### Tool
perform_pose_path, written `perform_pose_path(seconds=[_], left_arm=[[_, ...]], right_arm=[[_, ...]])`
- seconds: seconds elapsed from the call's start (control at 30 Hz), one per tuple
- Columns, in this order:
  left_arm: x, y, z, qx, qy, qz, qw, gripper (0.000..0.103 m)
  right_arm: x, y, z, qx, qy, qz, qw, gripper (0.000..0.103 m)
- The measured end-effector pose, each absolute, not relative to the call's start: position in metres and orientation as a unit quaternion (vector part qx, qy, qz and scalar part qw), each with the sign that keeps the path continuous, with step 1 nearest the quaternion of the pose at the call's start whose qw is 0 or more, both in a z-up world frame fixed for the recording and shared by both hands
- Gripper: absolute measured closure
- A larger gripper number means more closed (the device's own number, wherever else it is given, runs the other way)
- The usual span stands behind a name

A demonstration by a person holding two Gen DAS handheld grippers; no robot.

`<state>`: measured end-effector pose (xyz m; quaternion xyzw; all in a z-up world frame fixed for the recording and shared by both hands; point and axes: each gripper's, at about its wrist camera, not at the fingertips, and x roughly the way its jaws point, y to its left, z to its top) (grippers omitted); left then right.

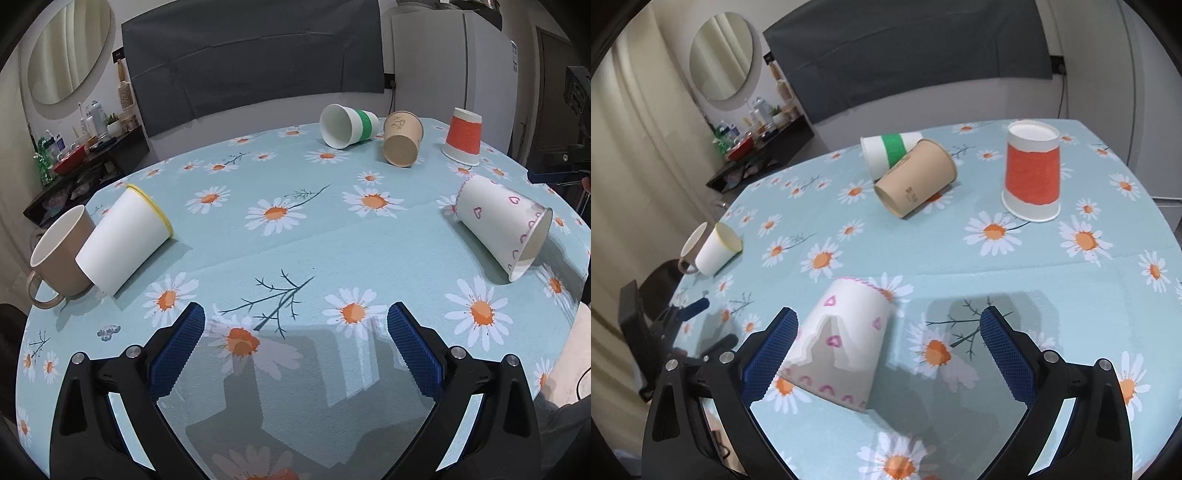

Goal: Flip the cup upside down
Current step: 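Move the right tool to the pink-heart cup and close around its body, then lift the pink-heart cup with the right tool and rotate it rim-down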

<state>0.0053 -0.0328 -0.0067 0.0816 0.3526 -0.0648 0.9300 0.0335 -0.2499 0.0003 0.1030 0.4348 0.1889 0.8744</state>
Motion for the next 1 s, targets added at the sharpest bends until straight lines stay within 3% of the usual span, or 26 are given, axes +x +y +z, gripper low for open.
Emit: perform_pose_path(seconds=[0.37, 0.73, 0.77, 0.8, 0.83, 1.0], left_arm=[[0.01, -0.036, -0.006, 0.092, 0.326, -0.088, 0.937, 0.006], [-0.003, -0.039, -0.004, 0.1, 0.295, -0.095, 0.946, 0.006], [-0.005, -0.039, -0.004, 0.101, 0.29, -0.094, 0.947, 0.006], [-0.007, -0.039, -0.003, 0.102, 0.285, -0.094, 0.948, 0.006], [-0.008, -0.039, -0.003, 0.104, 0.28, -0.095, 0.95, 0.006], [-0.012, -0.041, -0.002, 0.112, 0.271, -0.097, 0.951, 0.006]], right_arm=[[0.109, -0.231, -0.021, 0.117, 0.654, 0.229, 0.712, 0.008], [0.142, -0.207, -0.043, 0.029, 0.743, 0.179, 0.644, 0.01], [0.143, -0.207, -0.044, 0.024, 0.748, 0.176, 0.64, 0.012], [0.142, -0.206, -0.048, 0.02, 0.758, 0.171, 0.629, 0.033], [0.141, -0.206, -0.054, 0.023, 0.771, 0.175, 0.612, 0.045], [0.139, -0.204, -0.049, 0.016, 0.761, 0.18, 0.624, 0.048]])
